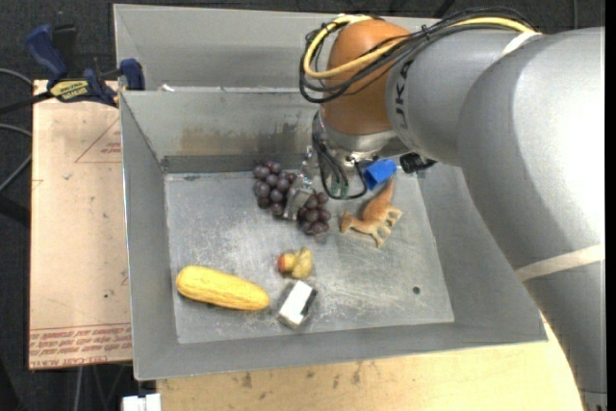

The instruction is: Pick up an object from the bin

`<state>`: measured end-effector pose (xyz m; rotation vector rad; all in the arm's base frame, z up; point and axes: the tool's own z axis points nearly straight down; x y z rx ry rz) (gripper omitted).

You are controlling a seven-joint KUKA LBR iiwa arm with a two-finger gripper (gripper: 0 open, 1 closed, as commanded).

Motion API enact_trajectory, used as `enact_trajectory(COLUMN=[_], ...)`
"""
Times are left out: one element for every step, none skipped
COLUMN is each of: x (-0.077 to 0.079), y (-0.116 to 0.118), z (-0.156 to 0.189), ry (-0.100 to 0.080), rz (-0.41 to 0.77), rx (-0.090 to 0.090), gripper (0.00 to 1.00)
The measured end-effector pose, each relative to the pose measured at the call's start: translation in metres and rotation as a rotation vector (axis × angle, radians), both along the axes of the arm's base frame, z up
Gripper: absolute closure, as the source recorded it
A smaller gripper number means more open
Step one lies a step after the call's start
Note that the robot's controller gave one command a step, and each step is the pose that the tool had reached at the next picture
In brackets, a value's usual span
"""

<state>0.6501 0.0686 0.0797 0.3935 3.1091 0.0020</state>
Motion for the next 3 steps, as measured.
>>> enact_trajectory(x=[-0.001, -0.001, -0.002], y=[0.0, 0.0, 0.0], z=[0.013, 0.026, 0.043], ry=[0.007, 0.008, 0.01], rz=[0.0, 0.001, 0.001], rx=[0.0, 0.0, 0.0], gripper=[1.0, 1.0, 1.0])
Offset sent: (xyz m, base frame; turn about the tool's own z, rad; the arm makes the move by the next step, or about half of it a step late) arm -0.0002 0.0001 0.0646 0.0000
